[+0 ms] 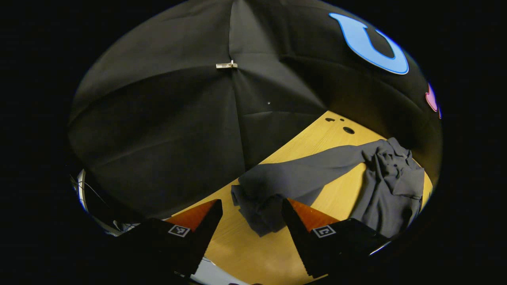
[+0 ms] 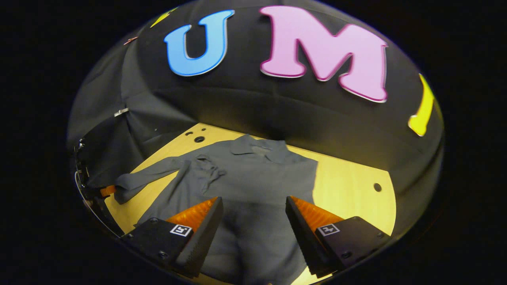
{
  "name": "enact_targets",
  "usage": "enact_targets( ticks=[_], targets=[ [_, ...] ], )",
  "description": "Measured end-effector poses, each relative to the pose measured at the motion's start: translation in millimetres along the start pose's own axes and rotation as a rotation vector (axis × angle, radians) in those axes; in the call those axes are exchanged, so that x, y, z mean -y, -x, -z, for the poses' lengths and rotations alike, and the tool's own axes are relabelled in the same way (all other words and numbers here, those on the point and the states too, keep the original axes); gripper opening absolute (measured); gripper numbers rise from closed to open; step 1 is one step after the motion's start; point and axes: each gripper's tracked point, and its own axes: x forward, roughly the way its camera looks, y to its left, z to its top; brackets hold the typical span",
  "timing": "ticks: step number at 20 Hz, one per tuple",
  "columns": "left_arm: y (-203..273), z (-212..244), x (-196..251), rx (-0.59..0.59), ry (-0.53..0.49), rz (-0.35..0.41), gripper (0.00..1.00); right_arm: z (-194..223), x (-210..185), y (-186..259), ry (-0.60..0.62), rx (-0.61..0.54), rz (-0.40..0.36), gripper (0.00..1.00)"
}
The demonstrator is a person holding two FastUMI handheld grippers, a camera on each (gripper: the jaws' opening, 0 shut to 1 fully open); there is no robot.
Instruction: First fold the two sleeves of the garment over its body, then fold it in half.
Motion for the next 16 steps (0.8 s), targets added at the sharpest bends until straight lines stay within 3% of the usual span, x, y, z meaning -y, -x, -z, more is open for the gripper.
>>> enact_targets(
  ticks=[4,8,12,14,16],
  targets=[
    [-33.8,8.2,5.1,-0.057,-0.015,-0.002,0.96,19.9,40.6,54.4,-0.041,0.007,0.105,0.98],
    [-52.1,24.5,7.2,-0.125,0.033,0.004,0.96,42.7,40.1,95.1,-0.147,0.009,0.144,0.98],
    [-59.7,22.7,17.3,-0.101,-0.057,0.026,0.95,66.7,38.5,116.9,-0.159,-0.024,0.165,0.98],
    [-61.1,21.4,23.7,-0.087,-0.089,0.056,0.81,70.1,39.2,125.4,-0.175,-0.012,0.168,0.98],
    [-61.5,20.9,34.0,-0.039,-0.144,0.1,0.58,79.5,41.0,133.3,-0.196,-0.017,0.165,0.98]
  ],
)
